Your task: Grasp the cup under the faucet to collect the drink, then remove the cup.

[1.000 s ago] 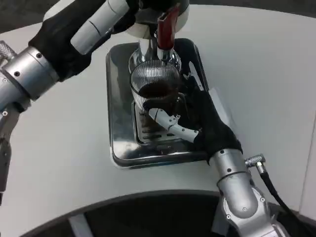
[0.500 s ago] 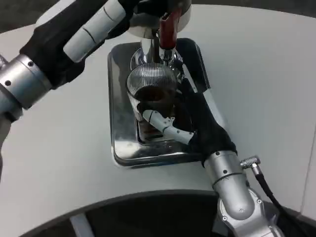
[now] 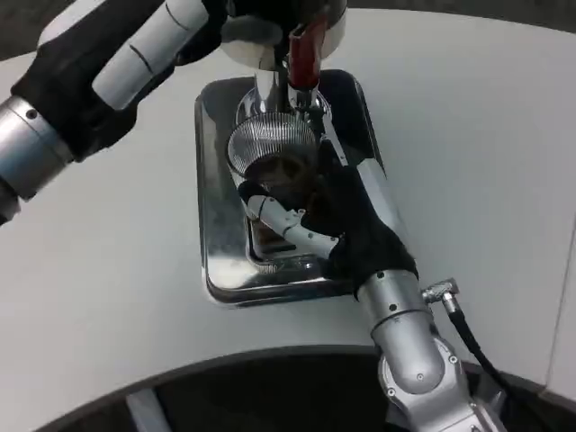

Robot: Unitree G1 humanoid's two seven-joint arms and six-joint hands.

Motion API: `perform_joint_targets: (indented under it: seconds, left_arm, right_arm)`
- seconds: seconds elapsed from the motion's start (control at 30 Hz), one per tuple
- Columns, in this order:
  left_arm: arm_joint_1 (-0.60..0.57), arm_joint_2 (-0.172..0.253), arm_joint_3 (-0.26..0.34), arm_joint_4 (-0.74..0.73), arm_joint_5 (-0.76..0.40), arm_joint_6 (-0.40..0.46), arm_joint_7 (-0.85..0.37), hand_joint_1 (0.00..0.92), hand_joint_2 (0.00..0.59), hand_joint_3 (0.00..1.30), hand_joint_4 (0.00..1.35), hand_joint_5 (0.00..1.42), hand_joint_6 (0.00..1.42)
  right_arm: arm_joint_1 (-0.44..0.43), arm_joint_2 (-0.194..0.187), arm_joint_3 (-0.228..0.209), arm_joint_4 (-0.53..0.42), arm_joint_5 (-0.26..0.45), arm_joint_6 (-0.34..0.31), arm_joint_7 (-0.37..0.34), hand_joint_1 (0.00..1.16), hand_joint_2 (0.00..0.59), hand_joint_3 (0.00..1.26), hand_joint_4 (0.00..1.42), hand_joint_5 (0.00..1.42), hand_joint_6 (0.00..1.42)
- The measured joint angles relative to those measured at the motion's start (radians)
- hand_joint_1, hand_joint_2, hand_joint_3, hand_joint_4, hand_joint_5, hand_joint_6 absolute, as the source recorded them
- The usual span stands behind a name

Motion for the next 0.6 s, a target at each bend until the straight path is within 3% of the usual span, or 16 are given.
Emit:
perform_joint_targets:
  seconds: [0.6]
  left_arm:
    - [0.017, 0.026, 0.028, -0.024, -0.005, 0.015, 0.000, 0.000, 0.164, 0.28, 0.17, 0.17, 0.23]
  right_arm:
    - [-0.019, 0.039, 0.028, 0.044, -0.068, 0.030, -0.077, 0.69, 0.226, 0.00, 0.21, 0.38, 0.36]
